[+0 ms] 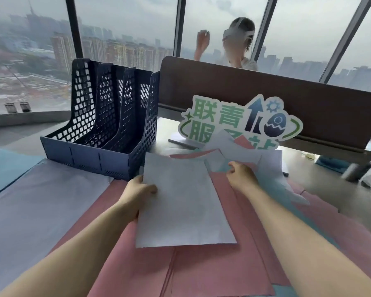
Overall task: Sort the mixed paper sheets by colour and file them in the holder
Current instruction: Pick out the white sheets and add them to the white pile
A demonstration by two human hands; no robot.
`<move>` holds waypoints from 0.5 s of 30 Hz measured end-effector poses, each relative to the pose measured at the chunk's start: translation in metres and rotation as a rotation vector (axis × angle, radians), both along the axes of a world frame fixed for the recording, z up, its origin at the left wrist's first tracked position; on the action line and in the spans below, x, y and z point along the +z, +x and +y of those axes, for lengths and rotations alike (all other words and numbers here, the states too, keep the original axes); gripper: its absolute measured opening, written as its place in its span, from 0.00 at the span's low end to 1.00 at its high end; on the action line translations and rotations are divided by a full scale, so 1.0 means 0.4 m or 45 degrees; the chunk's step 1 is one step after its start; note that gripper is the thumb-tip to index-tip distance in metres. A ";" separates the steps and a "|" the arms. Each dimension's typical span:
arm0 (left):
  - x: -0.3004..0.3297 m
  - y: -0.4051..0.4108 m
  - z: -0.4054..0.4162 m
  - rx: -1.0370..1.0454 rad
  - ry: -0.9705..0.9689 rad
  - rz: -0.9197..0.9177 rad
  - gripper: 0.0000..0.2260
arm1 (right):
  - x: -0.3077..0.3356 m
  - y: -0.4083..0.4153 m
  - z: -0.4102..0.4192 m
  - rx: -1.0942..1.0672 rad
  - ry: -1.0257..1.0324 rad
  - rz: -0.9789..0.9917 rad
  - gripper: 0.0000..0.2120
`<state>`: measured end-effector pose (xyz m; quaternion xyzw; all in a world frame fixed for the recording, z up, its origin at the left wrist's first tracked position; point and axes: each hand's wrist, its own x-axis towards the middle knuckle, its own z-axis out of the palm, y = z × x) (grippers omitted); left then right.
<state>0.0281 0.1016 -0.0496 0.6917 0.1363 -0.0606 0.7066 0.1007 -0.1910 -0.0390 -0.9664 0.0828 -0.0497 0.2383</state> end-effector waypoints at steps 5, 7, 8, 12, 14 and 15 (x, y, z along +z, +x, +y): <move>-0.018 0.020 0.000 -0.001 -0.006 0.013 0.13 | -0.011 0.175 0.019 0.053 -0.043 0.092 0.26; -0.022 0.027 -0.001 0.013 0.024 0.028 0.14 | -0.015 0.214 0.023 0.045 -0.065 0.117 0.28; -0.022 0.029 -0.002 0.018 0.038 0.038 0.13 | -0.018 0.230 0.023 0.028 -0.079 0.134 0.29; -0.027 0.038 -0.001 0.013 0.053 0.052 0.13 | -0.027 0.296 0.012 -0.040 -0.137 0.254 0.38; -0.029 0.038 -0.003 0.007 0.039 0.059 0.14 | -0.026 0.325 0.005 -0.073 -0.127 0.323 0.40; -0.031 0.039 -0.003 0.002 0.038 0.058 0.14 | -0.028 0.339 0.001 -0.078 -0.111 0.350 0.41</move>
